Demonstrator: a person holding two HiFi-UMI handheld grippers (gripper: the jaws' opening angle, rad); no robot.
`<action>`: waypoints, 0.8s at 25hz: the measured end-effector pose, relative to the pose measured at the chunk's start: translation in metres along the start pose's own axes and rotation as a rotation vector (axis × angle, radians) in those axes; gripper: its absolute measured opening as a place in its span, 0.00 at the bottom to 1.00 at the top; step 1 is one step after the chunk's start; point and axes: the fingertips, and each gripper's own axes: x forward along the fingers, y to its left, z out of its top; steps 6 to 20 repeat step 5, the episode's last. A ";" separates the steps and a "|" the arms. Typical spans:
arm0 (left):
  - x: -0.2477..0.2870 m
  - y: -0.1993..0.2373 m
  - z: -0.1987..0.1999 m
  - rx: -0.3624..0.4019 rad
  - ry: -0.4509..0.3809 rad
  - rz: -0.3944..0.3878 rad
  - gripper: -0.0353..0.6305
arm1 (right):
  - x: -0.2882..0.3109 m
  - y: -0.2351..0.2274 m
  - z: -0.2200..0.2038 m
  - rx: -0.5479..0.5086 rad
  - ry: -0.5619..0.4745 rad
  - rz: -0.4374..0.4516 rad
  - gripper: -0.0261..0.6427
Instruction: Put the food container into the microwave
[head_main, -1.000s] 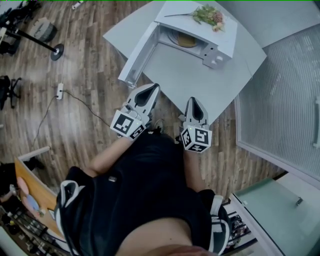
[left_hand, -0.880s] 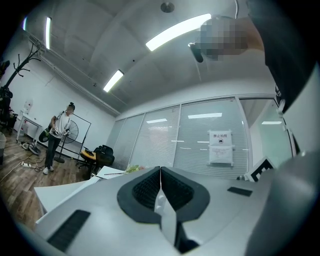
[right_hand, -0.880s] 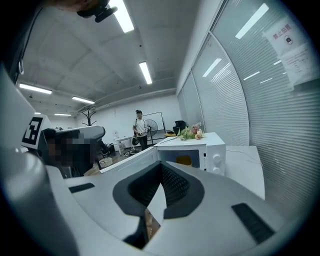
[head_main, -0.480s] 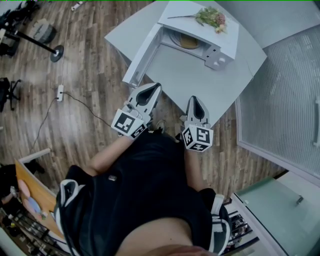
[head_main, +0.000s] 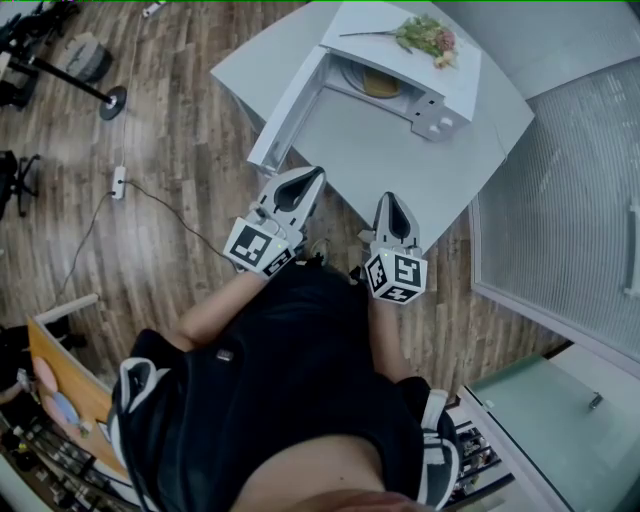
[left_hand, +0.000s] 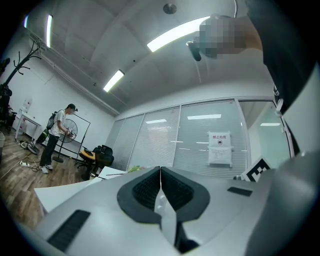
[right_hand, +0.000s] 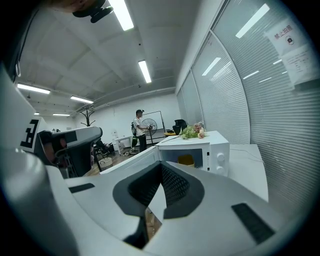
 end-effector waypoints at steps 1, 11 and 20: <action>0.000 0.000 -0.001 0.001 0.001 0.000 0.09 | 0.000 0.000 0.000 0.003 0.000 0.001 0.08; -0.003 0.000 -0.001 0.002 0.001 0.001 0.09 | -0.001 0.002 -0.002 0.008 0.000 -0.001 0.08; -0.003 0.000 -0.001 0.002 0.001 0.001 0.09 | -0.001 0.002 -0.002 0.008 0.000 -0.001 0.08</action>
